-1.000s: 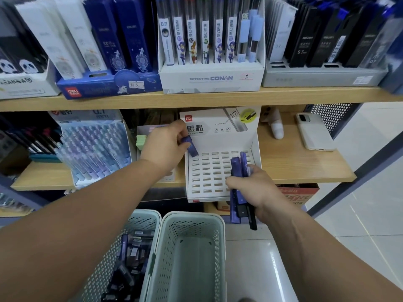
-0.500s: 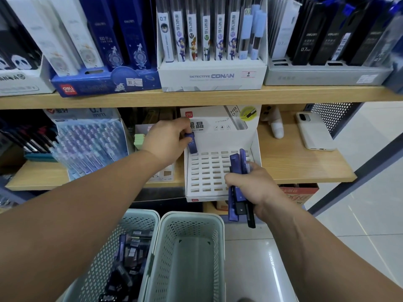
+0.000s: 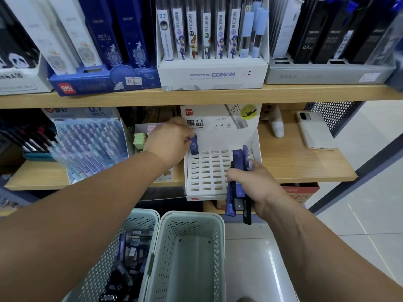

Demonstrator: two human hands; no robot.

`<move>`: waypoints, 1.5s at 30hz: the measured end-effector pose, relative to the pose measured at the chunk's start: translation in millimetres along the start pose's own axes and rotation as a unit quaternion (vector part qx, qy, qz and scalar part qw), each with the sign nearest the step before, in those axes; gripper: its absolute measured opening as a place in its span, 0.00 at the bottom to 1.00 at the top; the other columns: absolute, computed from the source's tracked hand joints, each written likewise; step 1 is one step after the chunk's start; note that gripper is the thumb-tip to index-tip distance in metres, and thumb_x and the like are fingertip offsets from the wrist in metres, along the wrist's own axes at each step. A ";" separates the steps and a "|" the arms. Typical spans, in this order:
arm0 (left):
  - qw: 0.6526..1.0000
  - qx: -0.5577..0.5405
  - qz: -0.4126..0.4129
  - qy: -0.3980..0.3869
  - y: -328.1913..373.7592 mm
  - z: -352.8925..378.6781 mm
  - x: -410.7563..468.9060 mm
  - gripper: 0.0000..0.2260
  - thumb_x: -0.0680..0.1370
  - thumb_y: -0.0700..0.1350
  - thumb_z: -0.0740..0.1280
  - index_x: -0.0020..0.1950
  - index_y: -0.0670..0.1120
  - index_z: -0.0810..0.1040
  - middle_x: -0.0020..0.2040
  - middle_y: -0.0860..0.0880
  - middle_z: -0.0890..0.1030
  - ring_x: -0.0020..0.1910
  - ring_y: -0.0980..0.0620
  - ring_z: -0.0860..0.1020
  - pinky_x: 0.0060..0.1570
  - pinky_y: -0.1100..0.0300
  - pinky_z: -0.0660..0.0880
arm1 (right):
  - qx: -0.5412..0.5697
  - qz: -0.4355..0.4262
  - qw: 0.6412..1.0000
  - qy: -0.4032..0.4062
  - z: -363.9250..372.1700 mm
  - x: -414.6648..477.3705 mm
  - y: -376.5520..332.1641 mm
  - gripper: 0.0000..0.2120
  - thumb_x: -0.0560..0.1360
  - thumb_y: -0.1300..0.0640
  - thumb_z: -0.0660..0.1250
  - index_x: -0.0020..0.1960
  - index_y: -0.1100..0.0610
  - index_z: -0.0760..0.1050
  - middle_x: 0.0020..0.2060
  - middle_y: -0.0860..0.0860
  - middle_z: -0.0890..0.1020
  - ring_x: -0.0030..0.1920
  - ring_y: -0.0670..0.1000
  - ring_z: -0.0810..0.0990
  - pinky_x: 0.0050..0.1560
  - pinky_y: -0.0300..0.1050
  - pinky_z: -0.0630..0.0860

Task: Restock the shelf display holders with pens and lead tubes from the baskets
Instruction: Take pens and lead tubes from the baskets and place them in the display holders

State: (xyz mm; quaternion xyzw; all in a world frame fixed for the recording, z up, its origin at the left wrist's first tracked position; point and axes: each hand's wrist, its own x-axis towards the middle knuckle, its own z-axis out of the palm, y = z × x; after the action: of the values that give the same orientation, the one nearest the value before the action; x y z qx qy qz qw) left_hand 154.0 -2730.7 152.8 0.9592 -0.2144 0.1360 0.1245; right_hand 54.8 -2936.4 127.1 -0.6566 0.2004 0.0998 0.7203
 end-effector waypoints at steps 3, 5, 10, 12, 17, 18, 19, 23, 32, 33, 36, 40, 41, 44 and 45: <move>0.999 0.042 -0.010 -0.020 4.8 -0.3 -7.4 0.12 0.79 0.42 0.66 0.61 0.46 0.83 0.62 0.45 0.78 0.57 0.41 0.79 0.51 0.45 0.80 | 0.034 -0.001 0.999 -0.019 2.6 -1.8 -4.6 0.08 0.72 0.65 0.70 0.51 0.59 0.78 0.41 0.56 0.86 0.39 0.57 0.85 0.40 0.64 0.84; 1.000 0.015 -0.010 0.024 11.8 -4.1 -15.4 0.12 0.79 0.43 0.67 0.61 0.46 0.82 0.60 0.45 0.80 0.55 0.42 0.80 0.50 0.45 0.79 | 0.066 0.000 0.997 -0.028 5.3 -3.1 -7.0 0.13 0.73 0.66 0.69 0.57 0.61 0.77 0.50 0.61 0.86 0.46 0.61 0.85 0.51 0.68 0.82; 0.925 -0.345 -0.147 -0.066 56.8 -10.8 -61.7 0.07 0.76 0.53 0.71 0.41 0.51 0.81 0.36 0.53 0.81 0.34 0.57 0.76 0.39 0.57 0.75 | 0.134 -0.019 0.990 -0.027 13.4 -0.5 -7.7 0.09 0.73 0.67 0.69 0.49 0.55 0.76 0.37 0.55 0.83 0.36 0.55 0.83 0.44 0.64 0.82; 0.866 -0.429 -0.214 -0.141 70.2 -6.1 -78.0 0.06 0.74 0.52 0.74 0.43 0.50 0.82 0.38 0.47 0.83 0.32 0.54 0.79 0.36 0.56 0.77 | 0.146 -0.014 0.989 -0.011 16.3 1.1 -6.2 0.08 0.73 0.66 0.69 0.46 0.54 0.76 0.33 0.54 0.81 0.33 0.55 0.81 0.39 0.60 0.82; 0.781 -0.534 -0.296 -0.128 77.1 1.3 -90.4 0.05 0.78 0.36 0.70 0.53 0.44 0.81 0.37 0.48 0.84 0.33 0.49 0.82 0.34 0.57 0.78 | 0.138 -0.007 0.990 0.013 19.7 1.4 -2.8 0.07 0.73 0.65 0.70 0.47 0.55 0.76 0.36 0.56 0.81 0.35 0.56 0.81 0.40 0.59 0.81; 0.782 -0.535 -0.296 -0.119 75.9 0.6 -90.2 0.06 0.79 0.36 0.70 0.53 0.45 0.81 0.36 0.49 0.84 0.33 0.50 0.82 0.34 0.57 0.79 | 0.134 -0.004 0.991 0.018 19.8 1.0 -3.0 0.07 0.73 0.64 0.70 0.48 0.55 0.77 0.38 0.57 0.82 0.37 0.57 0.81 0.43 0.63 0.82; 0.788 -0.531 -0.292 -0.111 74.2 -0.2 -89.8 0.06 0.79 0.37 0.69 0.53 0.46 0.80 0.35 0.49 0.84 0.33 0.50 0.82 0.34 0.58 0.79 | 0.131 0.000 0.991 0.025 19.6 0.5 -3.8 0.08 0.73 0.64 0.70 0.50 0.57 0.77 0.40 0.58 0.82 0.38 0.57 0.81 0.45 0.67 0.81; 0.793 -0.525 -0.300 -0.070 61.5 -5.0 -86.5 0.06 0.78 0.35 0.70 0.52 0.46 0.81 0.36 0.48 0.84 0.33 0.51 0.83 0.36 0.59 0.80 | 0.137 0.010 0.989 0.047 17.3 -1.3 -6.0 0.15 0.74 0.64 0.69 0.60 0.62 0.77 0.32 0.54 0.82 0.30 0.49 0.81 0.28 0.48 0.78; 0.797 -0.553 -0.244 -0.020 42.5 -16.8 -82.1 0.08 0.79 0.34 0.69 0.48 0.45 0.84 0.34 0.45 0.84 0.34 0.49 0.84 0.35 0.62 0.81 | 0.160 0.048 0.986 0.027 21.5 -3.2 -8.1 0.06 0.74 0.64 0.70 0.51 0.58 0.80 0.33 0.53 0.84 0.28 0.47 0.81 0.27 0.43 0.78; 0.802 -0.550 -0.230 -0.028 41.5 -16.7 -82.1 0.08 0.79 0.34 0.69 0.48 0.46 0.84 0.35 0.45 0.84 0.34 0.48 0.84 0.35 0.62 0.80 | 0.163 0.050 0.985 0.030 21.5 -2.5 -8.6 0.06 0.74 0.64 0.70 0.51 0.58 0.80 0.34 0.53 0.84 0.29 0.47 0.81 0.27 0.43 0.77; 0.819 -0.538 -0.188 -0.063 38.6 -18.5 -82.0 0.10 0.74 0.35 0.75 0.50 0.48 0.84 0.38 0.46 0.85 0.37 0.47 0.85 0.39 0.61 0.81 | 0.165 0.058 0.984 0.040 21.9 -1.7 -8.9 0.05 0.75 0.64 0.69 0.50 0.59 0.80 0.32 0.53 0.84 0.27 0.47 0.81 0.26 0.42 0.77; 0.835 -0.519 -0.163 -0.077 32.1 -20.6 -75.8 0.12 0.73 0.33 0.75 0.52 0.48 0.83 0.37 0.46 0.84 0.37 0.46 0.86 0.41 0.56 0.83 | 0.150 0.068 0.986 0.037 21.8 -3.0 -7.8 0.05 0.74 0.66 0.69 0.48 0.60 0.81 0.32 0.54 0.84 0.27 0.48 0.81 0.27 0.42 0.78; 0.843 -0.510 -0.159 -0.067 29.1 -22.0 -72.5 0.11 0.74 0.34 0.74 0.52 0.47 0.84 0.36 0.44 0.84 0.36 0.45 0.85 0.39 0.55 0.84 | 0.141 0.066 0.987 0.037 21.6 -3.0 -7.5 0.05 0.73 0.67 0.69 0.47 0.60 0.81 0.32 0.54 0.84 0.26 0.48 0.80 0.27 0.43 0.77; 0.878 -0.456 -0.144 -0.029 17.5 -26.7 -59.5 0.06 0.76 0.39 0.73 0.52 0.46 0.85 0.32 0.44 0.82 0.28 0.50 0.81 0.32 0.57 0.81 | 0.117 0.065 0.990 0.043 20.0 -2.1 -6.3 0.06 0.71 0.66 0.69 0.44 0.58 0.80 0.33 0.55 0.82 0.29 0.50 0.79 0.28 0.44 0.77; 0.892 -0.429 -0.144 -0.018 13.7 -27.9 -54.2 0.05 0.77 0.40 0.73 0.51 0.47 0.86 0.32 0.46 0.82 0.27 0.53 0.79 0.31 0.60 0.79 | 0.113 0.065 0.990 0.045 19.2 -1.7 -5.8 0.05 0.70 0.66 0.70 0.44 0.57 0.79 0.34 0.55 0.82 0.30 0.51 0.79 0.28 0.44 0.77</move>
State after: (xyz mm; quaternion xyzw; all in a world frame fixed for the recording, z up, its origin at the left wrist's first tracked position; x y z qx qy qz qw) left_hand 94.9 -2714.0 164.2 0.8350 -0.1140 -0.0057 0.5383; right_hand 58.6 -2917.9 134.2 -0.5603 0.2849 0.0939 0.7721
